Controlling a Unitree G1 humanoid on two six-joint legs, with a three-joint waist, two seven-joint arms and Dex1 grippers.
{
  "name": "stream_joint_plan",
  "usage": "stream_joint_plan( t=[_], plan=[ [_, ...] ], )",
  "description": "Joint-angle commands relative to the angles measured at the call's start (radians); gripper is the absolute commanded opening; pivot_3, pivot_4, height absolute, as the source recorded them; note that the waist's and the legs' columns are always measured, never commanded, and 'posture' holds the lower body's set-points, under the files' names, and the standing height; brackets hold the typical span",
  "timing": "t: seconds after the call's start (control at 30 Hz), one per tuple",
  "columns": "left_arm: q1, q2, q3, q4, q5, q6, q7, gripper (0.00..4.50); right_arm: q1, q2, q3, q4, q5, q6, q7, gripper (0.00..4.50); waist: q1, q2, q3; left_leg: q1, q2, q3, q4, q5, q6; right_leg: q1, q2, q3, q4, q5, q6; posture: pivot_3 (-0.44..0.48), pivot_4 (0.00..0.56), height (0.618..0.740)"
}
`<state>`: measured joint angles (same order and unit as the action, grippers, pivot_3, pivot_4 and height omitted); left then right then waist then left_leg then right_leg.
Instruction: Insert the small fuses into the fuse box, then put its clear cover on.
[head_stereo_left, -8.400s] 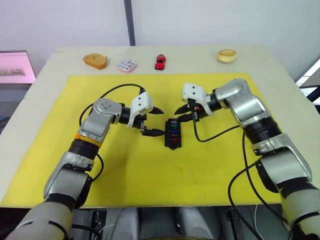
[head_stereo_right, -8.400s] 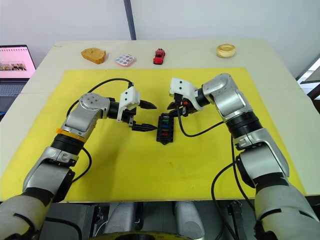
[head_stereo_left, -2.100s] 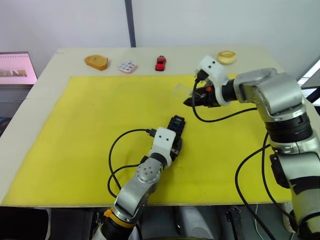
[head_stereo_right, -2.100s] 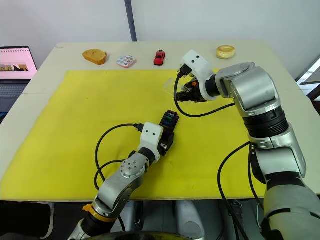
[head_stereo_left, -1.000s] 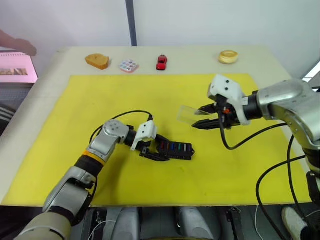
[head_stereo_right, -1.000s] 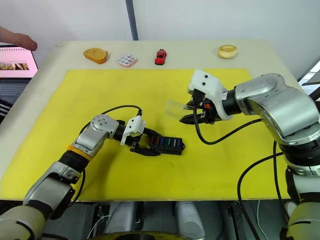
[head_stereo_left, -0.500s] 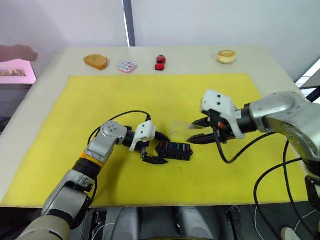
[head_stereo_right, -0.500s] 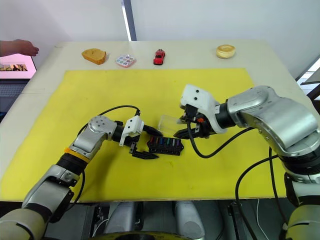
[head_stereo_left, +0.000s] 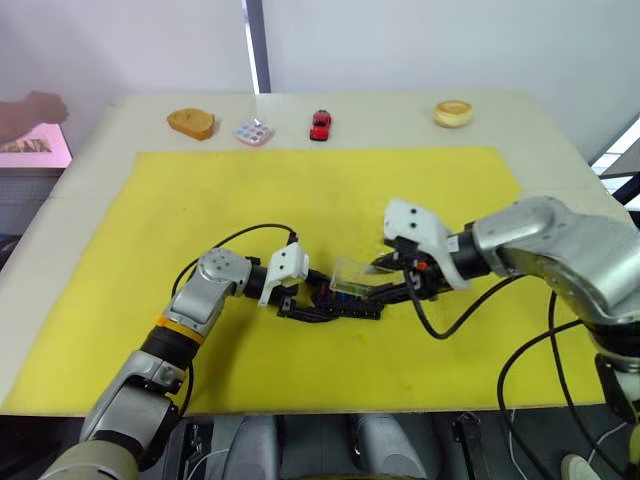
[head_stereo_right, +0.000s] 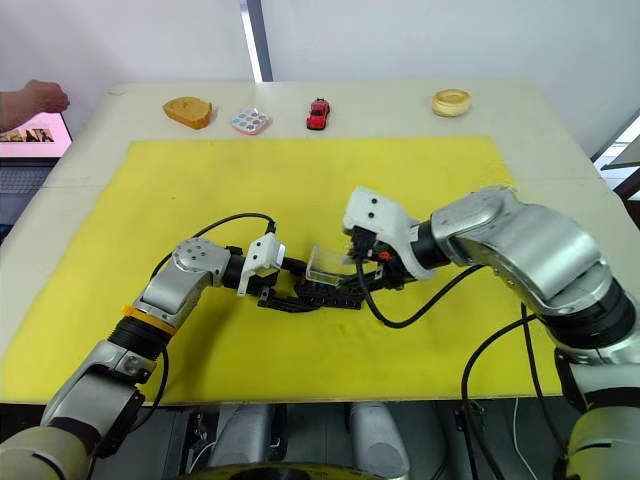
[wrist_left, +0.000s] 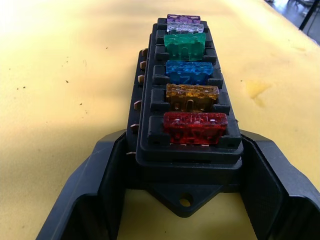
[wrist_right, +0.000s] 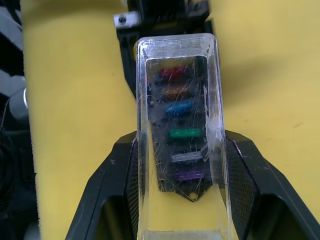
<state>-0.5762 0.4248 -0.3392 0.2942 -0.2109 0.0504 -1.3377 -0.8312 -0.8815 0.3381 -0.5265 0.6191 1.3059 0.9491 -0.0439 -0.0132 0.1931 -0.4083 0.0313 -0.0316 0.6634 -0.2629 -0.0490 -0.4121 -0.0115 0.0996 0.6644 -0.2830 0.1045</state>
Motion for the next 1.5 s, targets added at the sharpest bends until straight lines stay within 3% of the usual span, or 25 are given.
stream_joint_plan(
  t=[0.03,0.63,1.5],
  plan=[
    [0.017,0.007,-0.026,0.012,0.028,-0.017,-0.029,2.54,-0.036,0.008,0.007,-0.020,-0.001,0.008,-0.014,1.69,0.001,0.000,0.000,0.000,0.000,0.000,0.000,0.000,0.000,0.000,0.000,0.000,0.000,0.000,0.000,0.000,0.150,0.740],
    [0.018,-0.006,-0.030,0.011,0.047,-0.022,-0.009,2.54,-0.084,0.025,0.152,0.024,-0.090,-0.056,-0.011,1.69,0.001,0.000,0.000,0.000,0.000,0.000,0.000,0.000,0.000,0.000,0.000,0.000,0.000,0.000,0.000,0.000,0.150,0.740],
    [0.022,-0.024,-0.031,0.055,0.068,-0.052,0.004,2.54,-0.046,0.031,0.245,0.055,-0.181,-0.096,0.016,1.69,0.002,0.000,-0.001,0.001,0.000,0.000,0.001,0.000,0.000,0.002,0.000,0.000,0.000,0.000,0.000,0.000,0.150,0.740]
  ],
)
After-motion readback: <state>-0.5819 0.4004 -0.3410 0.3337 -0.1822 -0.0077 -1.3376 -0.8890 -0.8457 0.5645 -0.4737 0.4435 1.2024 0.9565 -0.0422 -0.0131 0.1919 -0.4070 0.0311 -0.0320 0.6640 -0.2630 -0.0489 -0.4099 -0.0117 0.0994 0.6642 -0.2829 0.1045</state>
